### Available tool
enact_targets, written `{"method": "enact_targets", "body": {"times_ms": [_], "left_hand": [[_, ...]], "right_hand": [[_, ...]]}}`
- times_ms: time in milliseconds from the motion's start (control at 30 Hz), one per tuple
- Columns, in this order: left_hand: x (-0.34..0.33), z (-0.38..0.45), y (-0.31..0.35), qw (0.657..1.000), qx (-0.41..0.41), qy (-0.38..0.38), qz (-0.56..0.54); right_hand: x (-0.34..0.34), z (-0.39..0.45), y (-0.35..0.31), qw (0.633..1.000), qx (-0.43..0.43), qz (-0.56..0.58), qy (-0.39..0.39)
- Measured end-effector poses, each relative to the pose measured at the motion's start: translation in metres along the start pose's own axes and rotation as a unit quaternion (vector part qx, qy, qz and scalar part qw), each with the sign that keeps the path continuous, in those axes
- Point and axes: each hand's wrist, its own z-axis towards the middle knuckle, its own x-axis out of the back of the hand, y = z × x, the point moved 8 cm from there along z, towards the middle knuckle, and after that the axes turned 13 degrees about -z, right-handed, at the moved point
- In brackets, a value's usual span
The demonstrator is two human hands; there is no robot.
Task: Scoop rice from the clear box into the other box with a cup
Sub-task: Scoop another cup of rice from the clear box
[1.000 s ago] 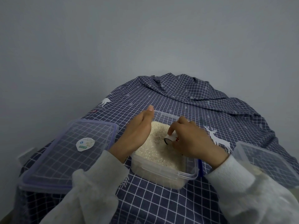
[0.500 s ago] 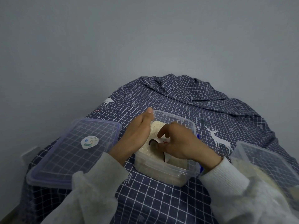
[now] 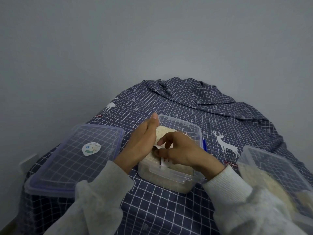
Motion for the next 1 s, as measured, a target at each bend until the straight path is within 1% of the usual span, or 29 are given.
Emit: {"method": "enact_targets", "body": {"times_ms": [200,433,567,700,1000], "left_hand": [[0.002,0.003,0.001,1.0,-0.005,-0.003,-0.023],[0.003,0.004,0.004,1.0,-0.012,0.0,-0.018],[0.007,0.006,0.009,1.0,-0.015,0.01,-0.017],[0.008,0.006,0.016,1.0,-0.025,0.013,-0.011],[0.0,0.006,0.026,0.999,-0.037,0.011,-0.012]], "right_hand": [[-0.002,-0.002,0.012,0.987,-0.049,0.142,-0.058],[-0.008,0.0,0.026,0.968,-0.095,0.219,-0.079],[-0.005,0.003,0.03,0.953,-0.119,0.269,-0.077],[-0.001,0.003,0.033,0.924,-0.138,0.35,-0.073],[0.016,0.001,0.042,0.872,-0.149,0.464,-0.038]]}}
